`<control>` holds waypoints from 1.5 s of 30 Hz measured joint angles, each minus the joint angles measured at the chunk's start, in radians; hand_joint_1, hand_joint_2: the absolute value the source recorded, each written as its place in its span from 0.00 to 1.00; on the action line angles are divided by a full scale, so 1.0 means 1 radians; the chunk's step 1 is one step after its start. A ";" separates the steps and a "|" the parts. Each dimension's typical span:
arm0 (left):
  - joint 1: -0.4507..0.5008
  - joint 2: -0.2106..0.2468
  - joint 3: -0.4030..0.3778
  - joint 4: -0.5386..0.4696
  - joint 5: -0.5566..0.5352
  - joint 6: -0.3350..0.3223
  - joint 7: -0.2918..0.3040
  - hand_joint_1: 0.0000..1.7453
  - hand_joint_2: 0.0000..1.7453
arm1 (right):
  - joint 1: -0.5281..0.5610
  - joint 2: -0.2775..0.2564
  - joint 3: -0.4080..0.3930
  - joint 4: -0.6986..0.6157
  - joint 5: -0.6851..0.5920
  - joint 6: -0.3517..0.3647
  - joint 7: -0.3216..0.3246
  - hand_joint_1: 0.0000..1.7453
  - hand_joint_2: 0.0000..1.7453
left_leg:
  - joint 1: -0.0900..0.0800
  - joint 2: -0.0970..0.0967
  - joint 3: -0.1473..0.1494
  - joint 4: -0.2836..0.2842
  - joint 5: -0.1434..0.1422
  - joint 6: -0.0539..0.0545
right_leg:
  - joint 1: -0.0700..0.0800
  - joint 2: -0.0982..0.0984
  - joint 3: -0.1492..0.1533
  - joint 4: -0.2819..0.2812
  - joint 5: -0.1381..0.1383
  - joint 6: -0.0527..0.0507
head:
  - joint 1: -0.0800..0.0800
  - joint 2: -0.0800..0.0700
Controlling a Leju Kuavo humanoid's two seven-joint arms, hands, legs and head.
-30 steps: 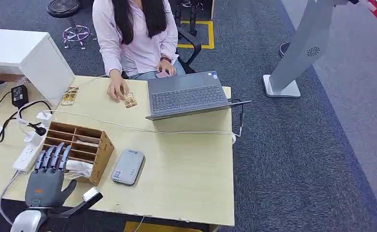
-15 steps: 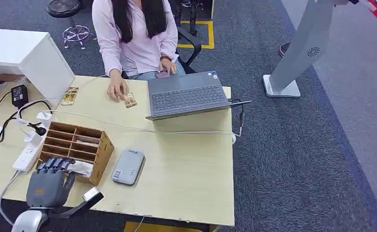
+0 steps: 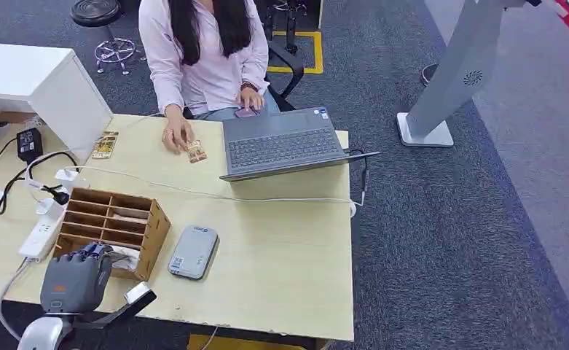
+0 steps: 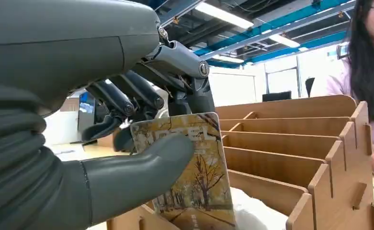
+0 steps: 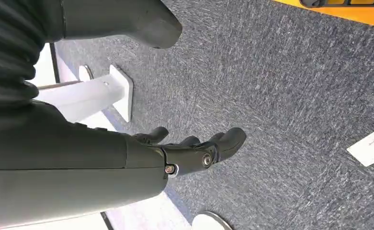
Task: Pass the card to the sensor for recognition and then transmit it.
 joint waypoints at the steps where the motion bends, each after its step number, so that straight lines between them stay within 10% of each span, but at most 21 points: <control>1: 0.000 0.000 0.000 0.000 0.000 0.000 0.000 1.00 1.00 | 0.000 0.000 0.000 0.000 0.000 0.000 0.000 0.00 1.00 | 0.000 0.000 0.000 0.000 0.000 0.000 | 0.000 0.000 0.000 0.000 0.000 0.000 | 0.000 0.000; 24: -0.003 -0.010 -0.010 -0.088 0.074 -0.003 -0.041 1.00 1.00 | 0.000 0.000 0.000 0.000 0.003 0.000 0.001 0.00 1.00 | 0.000 0.000 0.000 0.000 0.000 0.000 | 0.000 0.000 0.000 0.000 0.000 0.000 | 0.000 0.000; 36: -0.003 -0.009 -0.103 -0.291 0.161 -0.068 -0.072 1.00 1.00 | 0.000 0.000 0.000 0.000 -0.012 0.000 -0.002 0.00 1.00 | 0.000 0.000 0.000 0.000 0.000 0.000 | 0.000 0.000 0.000 0.000 0.000 0.000 | 0.000 0.000; 45: -0.385 -0.072 -0.150 -0.091 0.062 -0.062 0.040 1.00 1.00 | -0.016 0.000 0.033 0.000 0.060 0.020 0.010 0.00 1.00 | 0.000 -0.003 -0.001 0.000 0.006 -0.001 | 0.000 -0.003 -0.001 0.000 0.006 -0.001 | 0.000 0.000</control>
